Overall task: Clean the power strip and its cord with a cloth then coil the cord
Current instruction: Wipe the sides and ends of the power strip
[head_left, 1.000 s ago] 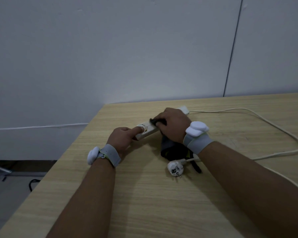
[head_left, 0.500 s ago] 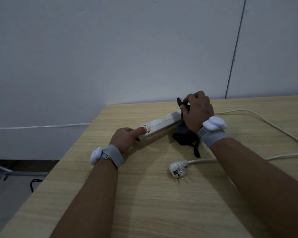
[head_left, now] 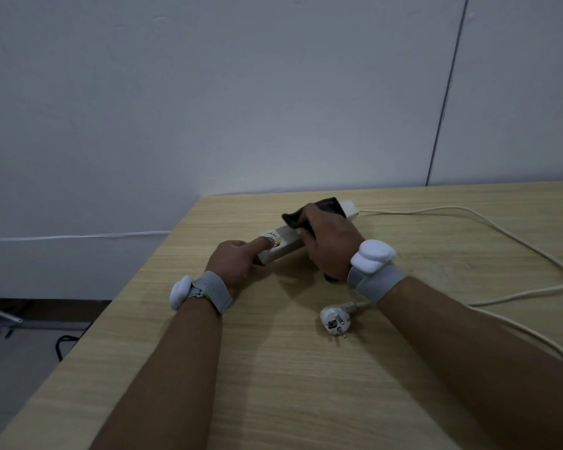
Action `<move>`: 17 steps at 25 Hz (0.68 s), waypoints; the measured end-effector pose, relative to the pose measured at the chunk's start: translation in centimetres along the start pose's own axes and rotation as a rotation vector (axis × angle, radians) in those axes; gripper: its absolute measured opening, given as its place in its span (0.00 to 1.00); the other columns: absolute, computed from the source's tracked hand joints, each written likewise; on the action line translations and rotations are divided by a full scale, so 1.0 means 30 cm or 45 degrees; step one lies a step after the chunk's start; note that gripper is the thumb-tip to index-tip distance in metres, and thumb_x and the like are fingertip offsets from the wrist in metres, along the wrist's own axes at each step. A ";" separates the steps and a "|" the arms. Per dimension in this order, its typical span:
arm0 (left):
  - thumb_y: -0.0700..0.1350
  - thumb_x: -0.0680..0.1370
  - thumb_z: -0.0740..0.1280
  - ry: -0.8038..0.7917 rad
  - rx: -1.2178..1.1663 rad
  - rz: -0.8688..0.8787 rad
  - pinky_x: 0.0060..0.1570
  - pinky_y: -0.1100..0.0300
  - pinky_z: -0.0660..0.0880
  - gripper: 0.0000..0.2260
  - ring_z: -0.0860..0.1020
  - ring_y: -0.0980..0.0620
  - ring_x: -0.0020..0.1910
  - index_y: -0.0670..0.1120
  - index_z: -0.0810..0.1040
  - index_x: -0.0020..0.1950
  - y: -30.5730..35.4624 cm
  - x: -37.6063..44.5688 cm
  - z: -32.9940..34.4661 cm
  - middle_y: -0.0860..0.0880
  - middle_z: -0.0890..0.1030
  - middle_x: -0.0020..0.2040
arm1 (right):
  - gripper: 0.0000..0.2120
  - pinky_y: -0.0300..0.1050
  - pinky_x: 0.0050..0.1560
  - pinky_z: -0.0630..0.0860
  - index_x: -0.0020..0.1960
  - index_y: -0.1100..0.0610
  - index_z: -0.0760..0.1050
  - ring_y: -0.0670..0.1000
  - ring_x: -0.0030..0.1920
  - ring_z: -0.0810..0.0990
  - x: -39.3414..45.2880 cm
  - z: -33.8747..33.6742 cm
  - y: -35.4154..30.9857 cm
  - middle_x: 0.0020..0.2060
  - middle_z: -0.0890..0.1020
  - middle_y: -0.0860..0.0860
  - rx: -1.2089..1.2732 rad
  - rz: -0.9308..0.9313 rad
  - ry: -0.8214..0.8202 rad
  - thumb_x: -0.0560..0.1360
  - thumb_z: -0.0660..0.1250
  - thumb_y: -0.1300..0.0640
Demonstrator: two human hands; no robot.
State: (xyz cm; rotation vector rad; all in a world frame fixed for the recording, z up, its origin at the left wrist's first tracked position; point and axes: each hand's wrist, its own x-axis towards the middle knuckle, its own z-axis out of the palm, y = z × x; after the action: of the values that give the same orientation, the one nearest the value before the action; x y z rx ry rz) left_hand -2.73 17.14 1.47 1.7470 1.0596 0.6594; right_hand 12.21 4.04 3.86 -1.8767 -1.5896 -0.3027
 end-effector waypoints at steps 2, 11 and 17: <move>0.63 0.60 0.73 0.002 -0.010 0.000 0.32 0.59 0.69 0.18 0.75 0.49 0.29 0.48 0.83 0.28 -0.006 0.003 0.000 0.51 0.78 0.25 | 0.08 0.48 0.37 0.68 0.53 0.60 0.69 0.59 0.40 0.75 -0.006 0.000 -0.017 0.43 0.78 0.56 0.024 -0.046 -0.041 0.80 0.59 0.54; 0.68 0.52 0.69 -0.026 0.024 0.008 0.35 0.57 0.69 0.24 0.74 0.48 0.31 0.48 0.84 0.29 0.002 0.008 0.008 0.47 0.79 0.30 | 0.10 0.49 0.37 0.67 0.52 0.59 0.62 0.59 0.38 0.73 0.026 -0.006 0.118 0.39 0.72 0.55 0.049 0.368 -0.069 0.80 0.57 0.52; 0.67 0.53 0.71 -0.047 -0.007 0.001 0.40 0.53 0.74 0.24 0.77 0.46 0.33 0.47 0.85 0.31 -0.007 0.014 0.013 0.42 0.83 0.35 | 0.10 0.49 0.40 0.66 0.52 0.60 0.63 0.62 0.44 0.75 0.037 -0.019 0.238 0.46 0.76 0.62 0.095 0.612 -0.025 0.80 0.57 0.52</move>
State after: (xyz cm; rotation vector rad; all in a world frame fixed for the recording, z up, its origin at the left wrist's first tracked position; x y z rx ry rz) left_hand -2.29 17.36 1.11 1.7483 1.0310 0.6279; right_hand 19.34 4.20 2.59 -2.1312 -1.0948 -0.0131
